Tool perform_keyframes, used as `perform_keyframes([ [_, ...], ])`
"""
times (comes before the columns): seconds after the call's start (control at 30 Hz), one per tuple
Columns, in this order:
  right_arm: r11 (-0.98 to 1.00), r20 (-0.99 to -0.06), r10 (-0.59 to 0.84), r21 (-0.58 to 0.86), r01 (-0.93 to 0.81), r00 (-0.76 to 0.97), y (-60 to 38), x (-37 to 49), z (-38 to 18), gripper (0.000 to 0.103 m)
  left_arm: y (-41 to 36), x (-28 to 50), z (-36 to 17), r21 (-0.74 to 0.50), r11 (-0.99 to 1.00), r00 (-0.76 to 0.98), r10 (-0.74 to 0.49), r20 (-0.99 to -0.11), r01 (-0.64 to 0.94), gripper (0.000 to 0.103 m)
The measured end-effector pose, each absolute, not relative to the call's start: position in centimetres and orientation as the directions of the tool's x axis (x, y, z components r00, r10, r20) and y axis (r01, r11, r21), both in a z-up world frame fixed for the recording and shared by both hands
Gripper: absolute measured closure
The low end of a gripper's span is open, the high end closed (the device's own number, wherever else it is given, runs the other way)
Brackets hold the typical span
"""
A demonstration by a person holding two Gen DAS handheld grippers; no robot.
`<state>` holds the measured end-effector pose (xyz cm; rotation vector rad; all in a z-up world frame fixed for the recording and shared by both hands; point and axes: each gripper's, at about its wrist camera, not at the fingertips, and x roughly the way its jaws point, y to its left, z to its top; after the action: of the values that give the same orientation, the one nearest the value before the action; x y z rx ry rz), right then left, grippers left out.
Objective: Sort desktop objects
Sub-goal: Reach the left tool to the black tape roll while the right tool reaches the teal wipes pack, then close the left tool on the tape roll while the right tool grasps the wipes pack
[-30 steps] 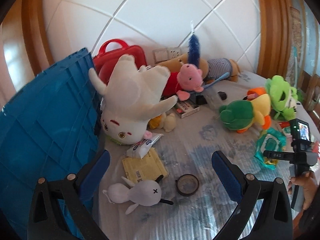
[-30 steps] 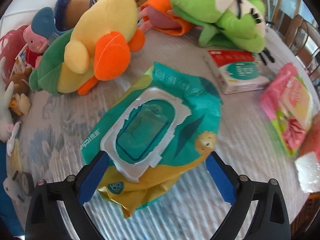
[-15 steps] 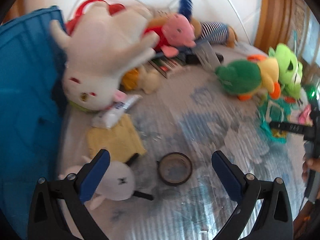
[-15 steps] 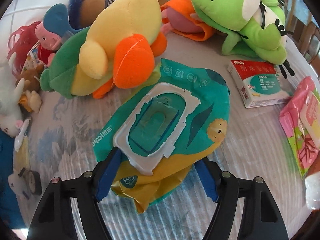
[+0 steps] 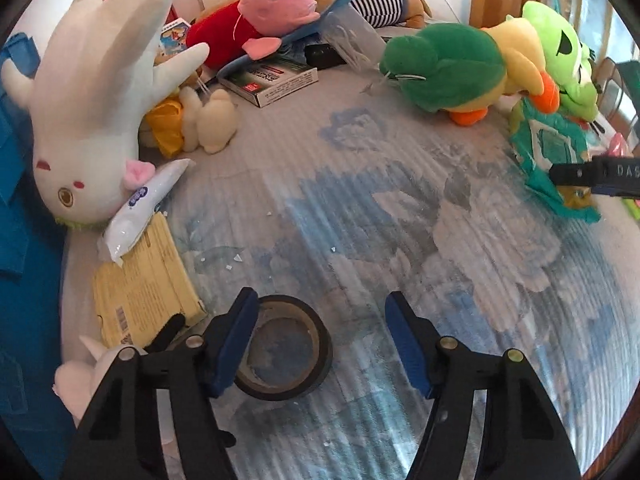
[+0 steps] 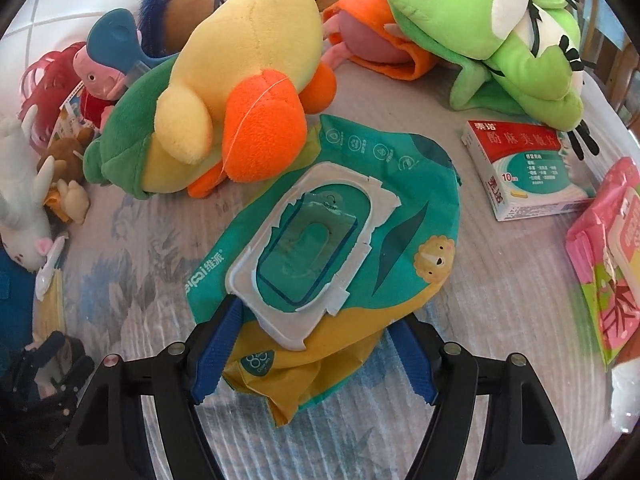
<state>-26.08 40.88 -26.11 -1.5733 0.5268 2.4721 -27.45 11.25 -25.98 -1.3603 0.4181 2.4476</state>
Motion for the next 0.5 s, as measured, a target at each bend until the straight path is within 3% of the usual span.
perform_keyframes([
  [0.1, -0.925, -0.9, -0.052, 0.207, -0.319, -0.432, 41.1, -26.1, -26.1, 0.029, 11.0, -27.1, -25.9, 0.123, -0.913, -0.524, 0.11, -0.844, -0.389, 0.051],
  [0.17, -0.916, -0.899, -0.044, 0.21, -0.341, -0.435, 39.9, -24.7, -26.5, 0.029, 10.6, -26.9, -25.6, 0.14, -0.92, -0.536, 0.085, -0.84, -0.366, 0.072],
  [0.2, -0.911, -0.898, -0.034, 0.209, -0.357, -0.439, 37.9, -24.8, -27.1, 0.029, 10.2, -26.9, -25.5, 0.128, -0.925, -0.533, 0.089, -0.842, -0.357, 0.074],
  [0.23, -0.907, -0.897, -0.03, 0.21, -0.365, -0.441, 36.9, -24.8, -27.4, 0.032, 9.7, -26.8, -25.5, 0.107, -0.93, -0.523, 0.1, -0.846, -0.352, 0.088],
  [0.27, -0.907, -0.895, -0.031, 0.213, -0.364, -0.445, 36.8, -24.8, -27.4, 0.034, 9.5, -26.8, -25.6, 0.105, -0.932, -0.518, 0.097, -0.85, -0.347, 0.095],
  [0.37, -0.905, -0.888, -0.036, 0.224, -0.361, -0.458, 36.4, -24.7, -27.5, 0.041, 9.1, -26.5, -25.7, 0.1, -0.936, -0.509, 0.092, -0.856, -0.339, 0.095],
  [0.5, -0.914, -0.886, -0.038, 0.218, -0.343, -0.462, 35.7, -24.8, -27.6, 0.044, 8.8, -26.5, -26.0, 0.092, -0.943, -0.506, 0.089, -0.858, -0.321, 0.095],
])
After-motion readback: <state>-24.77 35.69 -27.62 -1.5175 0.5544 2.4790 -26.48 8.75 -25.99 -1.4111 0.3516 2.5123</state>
